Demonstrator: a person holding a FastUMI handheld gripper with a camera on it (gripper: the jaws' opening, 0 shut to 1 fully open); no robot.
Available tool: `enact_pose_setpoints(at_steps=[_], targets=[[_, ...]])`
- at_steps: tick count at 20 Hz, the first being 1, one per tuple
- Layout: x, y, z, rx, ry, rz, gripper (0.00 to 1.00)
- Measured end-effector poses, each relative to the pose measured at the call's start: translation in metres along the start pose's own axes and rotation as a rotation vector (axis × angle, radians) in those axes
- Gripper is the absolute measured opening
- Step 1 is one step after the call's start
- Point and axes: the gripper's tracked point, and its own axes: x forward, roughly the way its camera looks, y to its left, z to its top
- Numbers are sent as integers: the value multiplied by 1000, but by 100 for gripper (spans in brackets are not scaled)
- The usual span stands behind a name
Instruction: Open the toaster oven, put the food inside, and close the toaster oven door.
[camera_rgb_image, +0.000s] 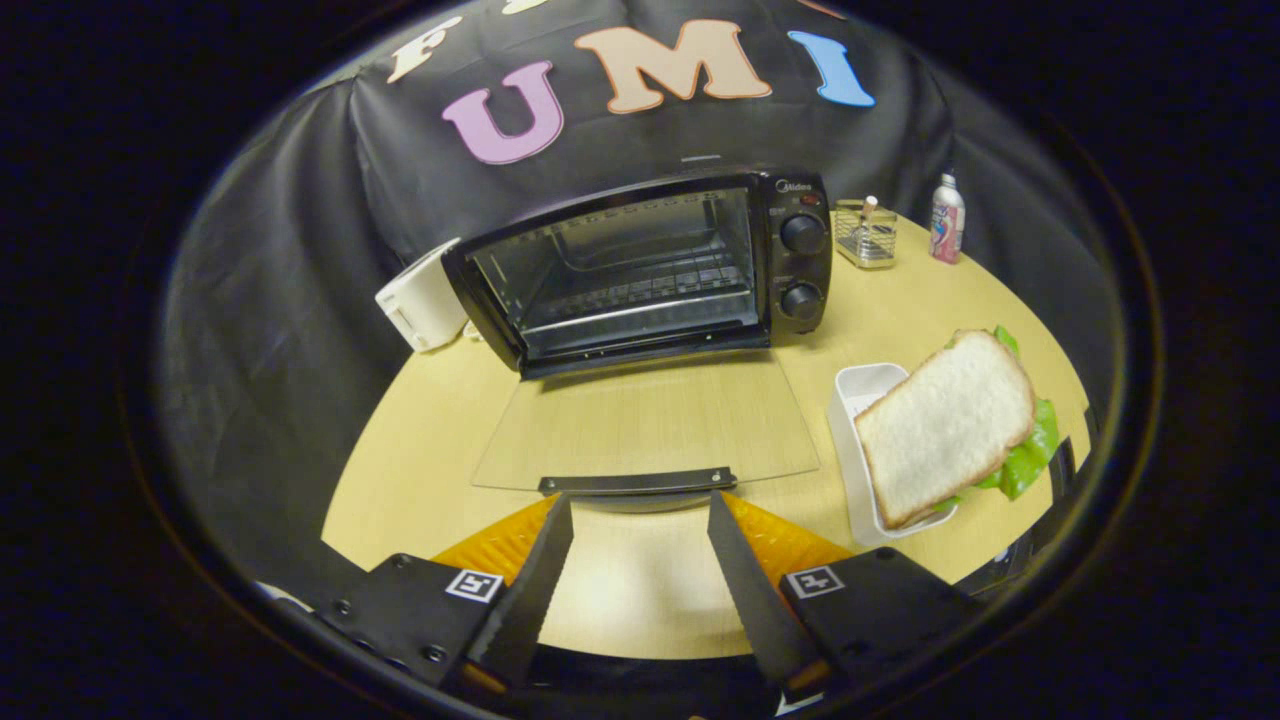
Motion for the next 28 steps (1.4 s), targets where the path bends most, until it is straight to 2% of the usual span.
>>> enact_pose_setpoints(at_steps=[4,9,15,19,26,28], targets=[[-30,-33,31,26,-26,-40,92],[-64,-99,76,51,-28,-95,93],[-61,-184,93,-3,57,-149,93],[-37,-212,71,-27,194,-113,92],[-6,-212,50,-52,335,19,89],[-3,-208,46,-58,363,61,79]])
